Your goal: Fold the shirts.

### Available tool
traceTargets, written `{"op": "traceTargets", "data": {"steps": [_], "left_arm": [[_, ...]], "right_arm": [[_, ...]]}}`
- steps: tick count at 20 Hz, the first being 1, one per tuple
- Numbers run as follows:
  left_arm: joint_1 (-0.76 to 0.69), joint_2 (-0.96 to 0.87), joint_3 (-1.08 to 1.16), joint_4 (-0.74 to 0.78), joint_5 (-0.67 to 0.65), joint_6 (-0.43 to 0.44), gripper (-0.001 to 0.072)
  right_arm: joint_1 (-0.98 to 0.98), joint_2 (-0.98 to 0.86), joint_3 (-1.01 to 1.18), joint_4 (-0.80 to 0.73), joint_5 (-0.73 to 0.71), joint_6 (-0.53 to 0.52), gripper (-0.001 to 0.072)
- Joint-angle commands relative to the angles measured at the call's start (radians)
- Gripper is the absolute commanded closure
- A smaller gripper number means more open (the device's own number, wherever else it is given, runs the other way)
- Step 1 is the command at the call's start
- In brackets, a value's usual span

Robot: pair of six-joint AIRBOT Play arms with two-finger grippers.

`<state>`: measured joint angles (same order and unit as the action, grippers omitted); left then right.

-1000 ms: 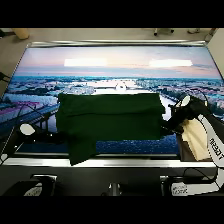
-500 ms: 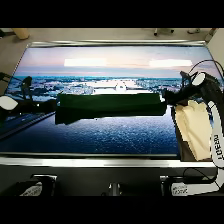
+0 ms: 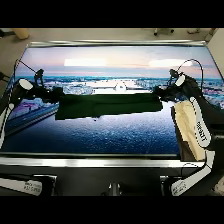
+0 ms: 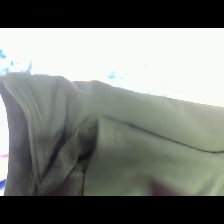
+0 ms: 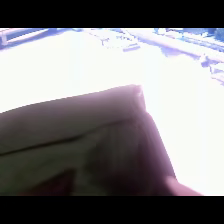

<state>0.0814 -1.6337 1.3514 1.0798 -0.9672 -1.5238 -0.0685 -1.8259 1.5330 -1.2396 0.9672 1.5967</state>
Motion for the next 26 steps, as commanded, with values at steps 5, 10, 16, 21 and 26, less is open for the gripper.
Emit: {"op": "traceTargets", "data": {"steps": [5, 10, 16, 21, 26], "left_arm": [[-0.015, 0.005, 0.138, -0.025, -0.088, 0.01, 0.0018], [-0.154, 0.021, 0.137, -0.06, -0.086, 0.016, 0.0113], [-0.385, -0.04, 0.135, -0.08, 0.084, -0.057, 0.0683], [-0.589, -0.242, 0.135, -0.409, 0.179, -0.055, 0.0683], [-0.763, -0.34, 0.138, -0.743, 0.372, -0.002, 0.0684]], "right_arm": [[-0.062, -0.032, 0.037, 0.037, 0.093, -0.02, 0.0016], [-0.047, -0.108, 0.037, 0.238, 0.194, -0.023, 0.0272], [-0.047, 0.09, 0.04, 0.418, 0.264, -0.101, 0.0695], [-0.039, 0.395, 0.04, 0.419, 0.47, -0.019, 0.0694], [-0.026, 0.584, 0.04, 0.416, 0.587, 0.086, 0.0693]]}}
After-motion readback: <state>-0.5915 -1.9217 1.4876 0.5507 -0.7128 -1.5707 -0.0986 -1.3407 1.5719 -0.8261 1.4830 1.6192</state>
